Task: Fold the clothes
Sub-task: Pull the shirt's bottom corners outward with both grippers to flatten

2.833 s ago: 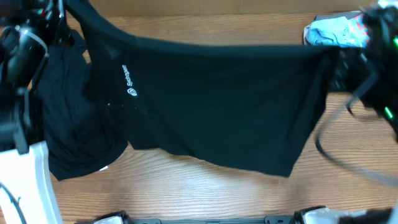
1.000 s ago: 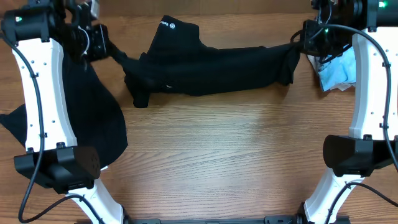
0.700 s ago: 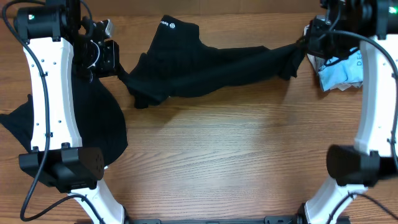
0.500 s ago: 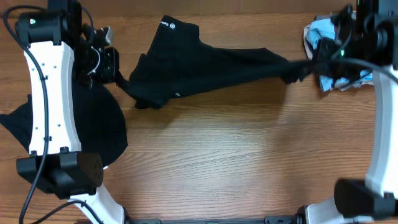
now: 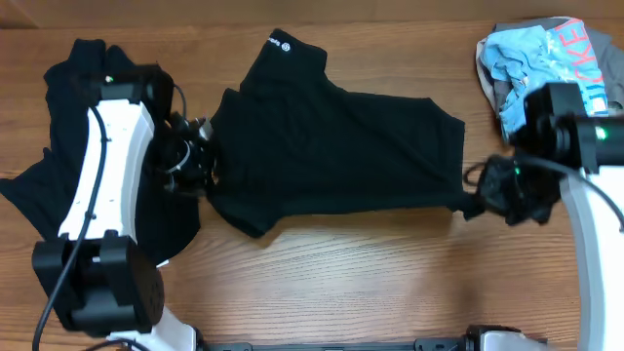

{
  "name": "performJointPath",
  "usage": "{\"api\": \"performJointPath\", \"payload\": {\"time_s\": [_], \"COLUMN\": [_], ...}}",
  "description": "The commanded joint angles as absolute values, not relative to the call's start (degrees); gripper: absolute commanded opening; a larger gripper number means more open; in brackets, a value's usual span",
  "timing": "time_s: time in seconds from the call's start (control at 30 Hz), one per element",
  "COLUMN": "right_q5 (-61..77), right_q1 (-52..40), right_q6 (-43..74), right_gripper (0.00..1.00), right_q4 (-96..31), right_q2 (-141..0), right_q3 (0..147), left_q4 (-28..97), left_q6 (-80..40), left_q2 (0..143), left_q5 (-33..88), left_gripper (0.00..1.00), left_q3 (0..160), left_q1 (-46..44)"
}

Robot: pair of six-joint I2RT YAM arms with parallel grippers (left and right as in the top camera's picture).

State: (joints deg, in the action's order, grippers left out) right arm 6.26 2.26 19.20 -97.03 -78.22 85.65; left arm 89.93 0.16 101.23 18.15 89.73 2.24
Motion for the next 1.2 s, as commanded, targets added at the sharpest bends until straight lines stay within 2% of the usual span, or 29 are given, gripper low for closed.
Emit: {"api": "performJointPath", "payload": {"time_s": [0.0, 0.27, 0.33, 0.57, 0.9, 1.17], "right_q5": [5.1, 6.7, 8.4, 10.6, 10.5, 7.2], "right_q1": [2.7, 2.7, 2.7, 2.7, 2.7, 2.7], "right_q6": [22.9, 27.0, 27.1, 28.4, 28.6, 28.5], "right_gripper": [0.05, 0.07, 0.04, 0.04, 0.04, 0.04], "right_q4": [-96.7, -93.7, -92.1, -86.0, -71.8, -65.8], "right_q2": [-72.6, -69.9, -69.9, -69.9, -70.3, -74.9], "right_q3": [80.7, 67.4, 65.1, 59.0, 55.4, 55.4], "left_q4": [87.8, 80.9, 78.5, 67.7, 56.3, 51.2], "left_q6": [-0.8, -1.7, -1.7, -2.0, -3.5, -6.0], "left_q2": [94.3, 90.0, 90.0, 90.0, 94.8, 100.7], "left_q5": [17.7, 13.3, 13.5, 13.5, 13.5, 13.5], "left_gripper": [0.04, 0.04, 0.04, 0.04, 0.04, 0.04], "left_q3": [85.2, 78.1, 77.6, 77.4, 77.4, 77.4], "left_q1": [1.8, 1.8, 1.8, 1.1, -1.8, -2.4]}}
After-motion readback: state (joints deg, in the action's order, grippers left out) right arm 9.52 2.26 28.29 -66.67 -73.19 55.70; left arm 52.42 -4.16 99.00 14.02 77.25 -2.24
